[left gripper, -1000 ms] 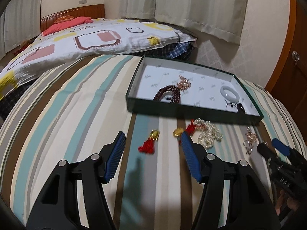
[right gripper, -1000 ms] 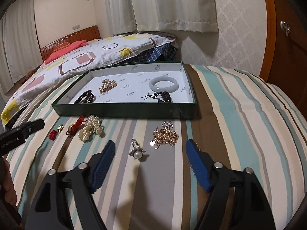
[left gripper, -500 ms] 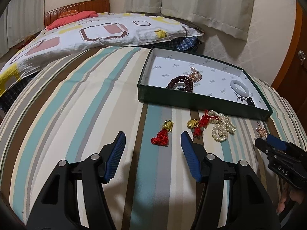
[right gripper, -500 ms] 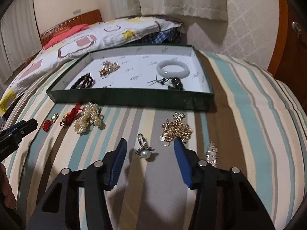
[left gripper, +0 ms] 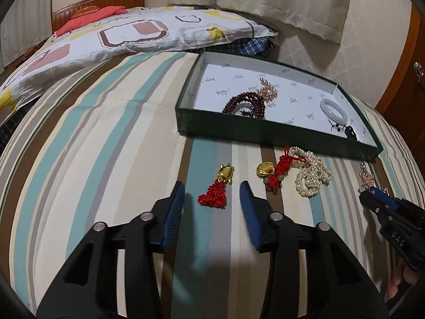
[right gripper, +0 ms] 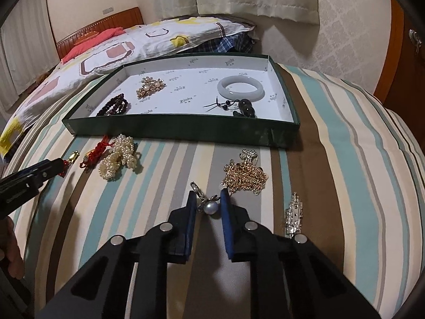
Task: Organize jewelry
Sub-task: 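Grasp the red tassel charm with the left tool while the right tool grasps the pearl ring, then carry the tassel charm with the left tool while the right tool carries the ring into the box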
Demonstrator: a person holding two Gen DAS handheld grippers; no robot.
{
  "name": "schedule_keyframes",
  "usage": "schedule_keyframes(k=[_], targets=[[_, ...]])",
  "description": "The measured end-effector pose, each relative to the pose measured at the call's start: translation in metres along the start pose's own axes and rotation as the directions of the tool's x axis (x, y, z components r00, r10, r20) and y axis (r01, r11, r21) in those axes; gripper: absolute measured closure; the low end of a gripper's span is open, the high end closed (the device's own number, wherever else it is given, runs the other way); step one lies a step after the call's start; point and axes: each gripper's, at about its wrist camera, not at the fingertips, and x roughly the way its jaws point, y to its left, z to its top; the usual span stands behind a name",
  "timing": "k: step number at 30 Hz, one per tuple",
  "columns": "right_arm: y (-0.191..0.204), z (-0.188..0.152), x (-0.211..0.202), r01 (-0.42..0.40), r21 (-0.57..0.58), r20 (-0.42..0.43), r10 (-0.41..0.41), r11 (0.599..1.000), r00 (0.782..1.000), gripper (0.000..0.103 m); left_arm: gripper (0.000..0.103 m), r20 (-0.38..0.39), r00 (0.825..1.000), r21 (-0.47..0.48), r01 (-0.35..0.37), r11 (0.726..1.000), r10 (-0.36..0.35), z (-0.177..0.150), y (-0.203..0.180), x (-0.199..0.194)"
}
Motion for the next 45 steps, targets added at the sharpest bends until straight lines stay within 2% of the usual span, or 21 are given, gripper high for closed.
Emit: schedule_keyframes(k=[4,7,12,26,34,45], targets=[[-0.002,0.001,-0.001,-0.013,0.009,0.001,0.013,1.000,1.000,0.084,0.069,-0.018,1.000,0.009,0.004,1.000,-0.004,-0.002,-0.001,0.008],[-0.003,0.001,-0.001,-0.021,0.017,0.002,0.021,1.000,1.000,0.084,0.081,-0.013,1.000,0.033,-0.002,0.999,0.003,-0.001,-0.003,0.009],[-0.003,0.002,-0.002,-0.027,0.020,0.005,0.027,0.999,1.000,0.084,0.088,-0.009,1.000,0.031,0.007,0.999,-0.007,-0.002,-0.002,0.008],[-0.003,0.001,-0.007,-0.035,0.019,0.028,0.035,0.999,0.999,0.084,0.090,0.046,0.999,0.029,0.004,1.000,-0.006,0.000,-0.002,-0.005],[-0.002,0.006,-0.013,-0.047,0.017,0.055,0.046,0.999,0.997,0.084,0.091,0.103,0.994,0.023,0.018,1.000,-0.020,0.012,-0.005,-0.024],[0.002,0.040,-0.028,-0.061,0.003,0.152,0.060,0.998,0.987,0.084,0.091,0.203,0.978,0.045,0.047,0.998,-0.055,0.046,-0.022,-0.049]])
